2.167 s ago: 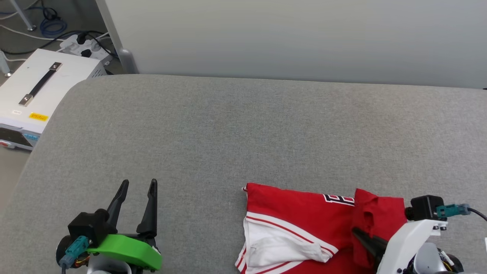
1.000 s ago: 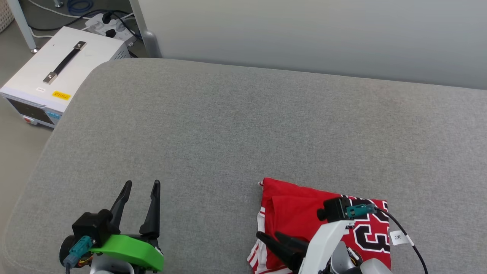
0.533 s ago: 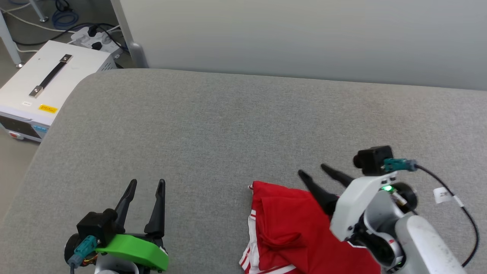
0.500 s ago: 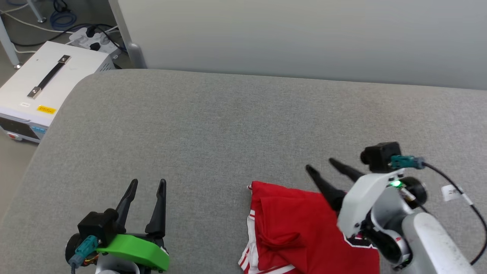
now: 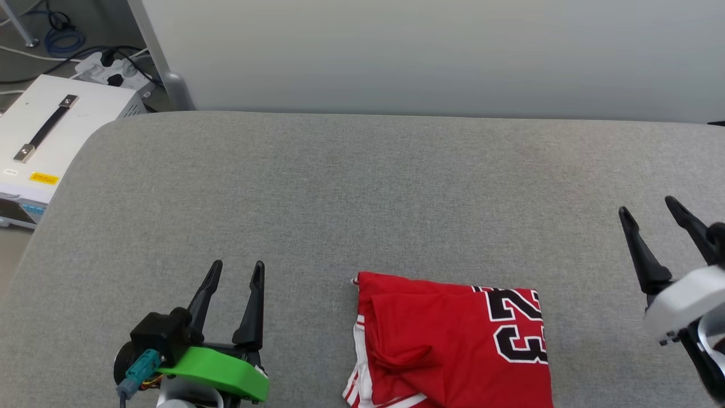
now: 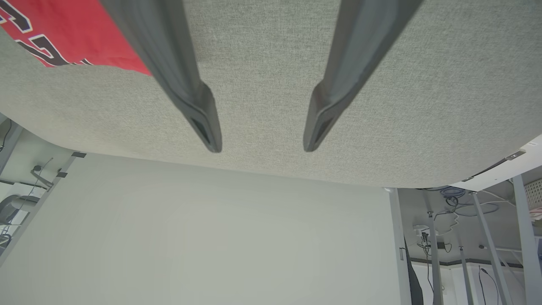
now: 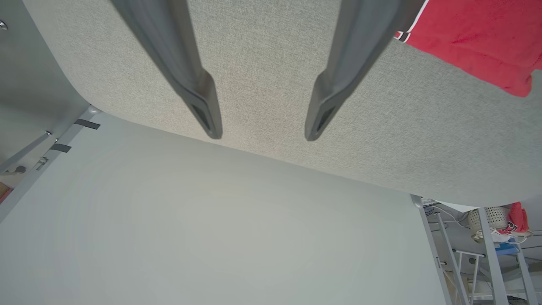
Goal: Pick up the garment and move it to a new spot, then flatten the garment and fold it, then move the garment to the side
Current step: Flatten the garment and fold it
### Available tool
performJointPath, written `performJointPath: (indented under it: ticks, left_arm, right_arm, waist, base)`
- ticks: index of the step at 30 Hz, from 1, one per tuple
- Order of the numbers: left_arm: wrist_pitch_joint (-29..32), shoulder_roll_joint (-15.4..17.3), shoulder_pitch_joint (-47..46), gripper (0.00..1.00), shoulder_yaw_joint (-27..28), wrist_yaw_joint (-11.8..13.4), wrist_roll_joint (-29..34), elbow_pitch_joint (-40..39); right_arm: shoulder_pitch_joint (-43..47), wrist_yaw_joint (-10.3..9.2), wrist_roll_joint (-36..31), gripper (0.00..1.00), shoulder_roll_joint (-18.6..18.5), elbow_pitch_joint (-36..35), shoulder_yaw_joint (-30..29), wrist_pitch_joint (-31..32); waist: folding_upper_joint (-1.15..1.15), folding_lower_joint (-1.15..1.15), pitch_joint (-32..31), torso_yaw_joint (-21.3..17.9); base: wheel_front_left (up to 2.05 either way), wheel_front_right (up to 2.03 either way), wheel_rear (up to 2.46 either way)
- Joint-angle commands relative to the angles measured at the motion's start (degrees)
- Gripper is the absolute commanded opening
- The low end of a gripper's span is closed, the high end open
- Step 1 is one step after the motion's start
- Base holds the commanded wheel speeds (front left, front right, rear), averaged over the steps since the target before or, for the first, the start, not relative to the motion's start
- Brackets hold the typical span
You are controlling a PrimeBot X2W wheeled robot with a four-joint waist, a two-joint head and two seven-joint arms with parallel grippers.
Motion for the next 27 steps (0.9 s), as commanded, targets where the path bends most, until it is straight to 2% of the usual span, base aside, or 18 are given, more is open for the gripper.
performJointPath:
  ticks: [1, 8, 9, 15, 27]
  left_arm:
    - [-0.3, -0.5, 0.0, 1.00, 0.1, -0.5, 0.6, -0.5]
    - [-0.3, -1.1, 0.6, 1.00, 0.6, -0.5, 1.1, -1.8]
    - [-0.3, -1.3, 0.8, 1.00, 0.4, -0.5, 1.4, -2.1]
    - [-0.3, -1.8, 1.5, 1.00, 0.1, -0.5, 1.9, -3.0]
    - [-0.3, -2.2, 1.3, 1.00, -0.1, -0.6, 2.8, -4.0]
  right_arm:
    - [2.1, -0.04, -0.9, 1.00, 0.2, -0.9, -1.2, -1.5]
    - [8.8, -0.04, -2.1, 1.00, 3.0, -3.8, -5.4, -7.1]
    - [11.1, -0.04, -2.5, 1.00, 5.5, -4.7, -6.2, -8.4]
    - [13.8, -0.04, -3.4, 1.00, 9.2, -4.9, -6.6, -10.1]
    - [13.7, -0.04, -3.1, 1.00, 10.2, -5.7, -6.3, -9.5]
  waist:
    - [0.00, 0.00, 0.1, -0.1]
    - [0.00, 0.00, 0.5, -0.4]
    - [0.00, 0.00, 0.5, -0.4]
    - [0.00, 0.00, 0.5, -0.1]
    - [0.00, 0.00, 1.7, 0.9]
  base:
    - [0.00, 0.00, 0.00]
    - [0.00, 0.00, 0.00]
    - [0.00, 0.00, 0.00]
    - [0.00, 0.00, 0.00]
    - [0.00, 0.00, 0.00]
